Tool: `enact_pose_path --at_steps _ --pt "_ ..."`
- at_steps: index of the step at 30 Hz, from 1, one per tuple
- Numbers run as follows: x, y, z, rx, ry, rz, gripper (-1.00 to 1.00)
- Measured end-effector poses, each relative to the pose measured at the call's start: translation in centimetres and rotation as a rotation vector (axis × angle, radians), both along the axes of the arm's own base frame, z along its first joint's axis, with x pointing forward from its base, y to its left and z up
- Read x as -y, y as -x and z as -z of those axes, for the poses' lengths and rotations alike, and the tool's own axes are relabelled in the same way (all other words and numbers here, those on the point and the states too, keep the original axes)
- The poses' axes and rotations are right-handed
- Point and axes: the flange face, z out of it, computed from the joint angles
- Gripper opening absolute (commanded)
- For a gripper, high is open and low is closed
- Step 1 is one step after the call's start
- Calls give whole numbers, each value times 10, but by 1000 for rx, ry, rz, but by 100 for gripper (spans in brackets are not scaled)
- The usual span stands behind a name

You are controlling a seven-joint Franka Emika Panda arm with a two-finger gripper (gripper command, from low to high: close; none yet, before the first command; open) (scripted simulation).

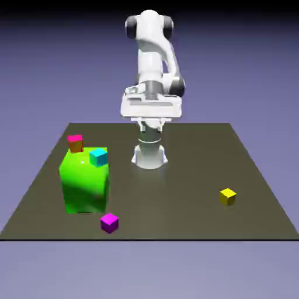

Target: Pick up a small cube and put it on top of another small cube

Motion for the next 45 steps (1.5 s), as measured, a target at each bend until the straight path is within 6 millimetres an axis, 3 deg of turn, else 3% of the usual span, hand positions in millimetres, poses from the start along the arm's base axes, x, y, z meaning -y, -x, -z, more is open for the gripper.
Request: enact_pose_path --at_steps 9,18,30,33,34,36,39,43,45 --pt "56 -73 62 -360 -145 190 0" --pt "115 -120 145 -704 -272 381 0" --pt "185 -142 271 -1130 -404 619 0" --pt "177 -129 328 -1145 -408 626 0" --pt "174 -125 340 -1145 -408 627 -100" --pt "174 -125 340 -1144 -409 627 -100" --pt "187 -141 280 -1144 -411 626 -100" --pt "166 -154 215 -1041 -423 567 -100" --pt "168 -149 183 -1029 -421 551 -100"
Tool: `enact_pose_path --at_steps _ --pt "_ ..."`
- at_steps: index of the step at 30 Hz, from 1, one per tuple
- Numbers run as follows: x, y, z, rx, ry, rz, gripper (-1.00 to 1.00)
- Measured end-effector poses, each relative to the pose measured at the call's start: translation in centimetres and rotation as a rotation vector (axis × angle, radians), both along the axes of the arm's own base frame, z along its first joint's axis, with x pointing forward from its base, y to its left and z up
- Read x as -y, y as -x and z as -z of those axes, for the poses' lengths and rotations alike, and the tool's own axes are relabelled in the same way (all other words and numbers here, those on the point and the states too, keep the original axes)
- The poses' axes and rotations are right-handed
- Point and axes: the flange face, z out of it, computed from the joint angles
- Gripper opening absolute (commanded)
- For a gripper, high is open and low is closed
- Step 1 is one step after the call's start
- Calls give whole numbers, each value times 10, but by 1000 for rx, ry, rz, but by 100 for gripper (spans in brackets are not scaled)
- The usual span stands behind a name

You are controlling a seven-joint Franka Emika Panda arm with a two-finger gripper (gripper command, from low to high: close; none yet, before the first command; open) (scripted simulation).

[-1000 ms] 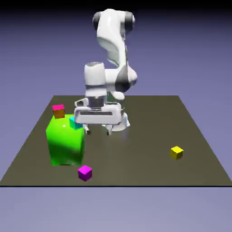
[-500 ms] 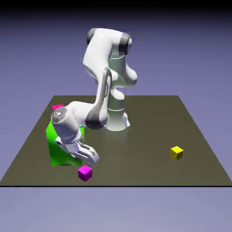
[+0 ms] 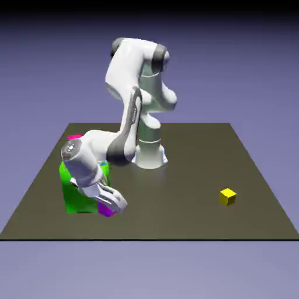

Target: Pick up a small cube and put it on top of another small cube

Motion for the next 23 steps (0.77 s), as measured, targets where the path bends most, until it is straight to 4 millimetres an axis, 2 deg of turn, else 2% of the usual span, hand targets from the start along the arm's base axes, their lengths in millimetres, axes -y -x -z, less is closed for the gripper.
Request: enact_pose_path --at_steps 4,12,13,14,15,19,20,22,23 --pt "6 19 -64 21 6 -22 -100" --pt "50 113 -176 -75 23 -10 -100" --pt "56 123 -180 -99 19 -3 -100" --pt "61 123 -172 -128 6 3 -100" --pt "60 122 -172 -128 7 1 -100" --pt "49 135 -119 -128 6 0 -100" --pt "47 139 -106 -128 6 1 100" --pt "47 140 -106 -129 8 0 100" --pt "50 135 -119 -129 8 0 100"
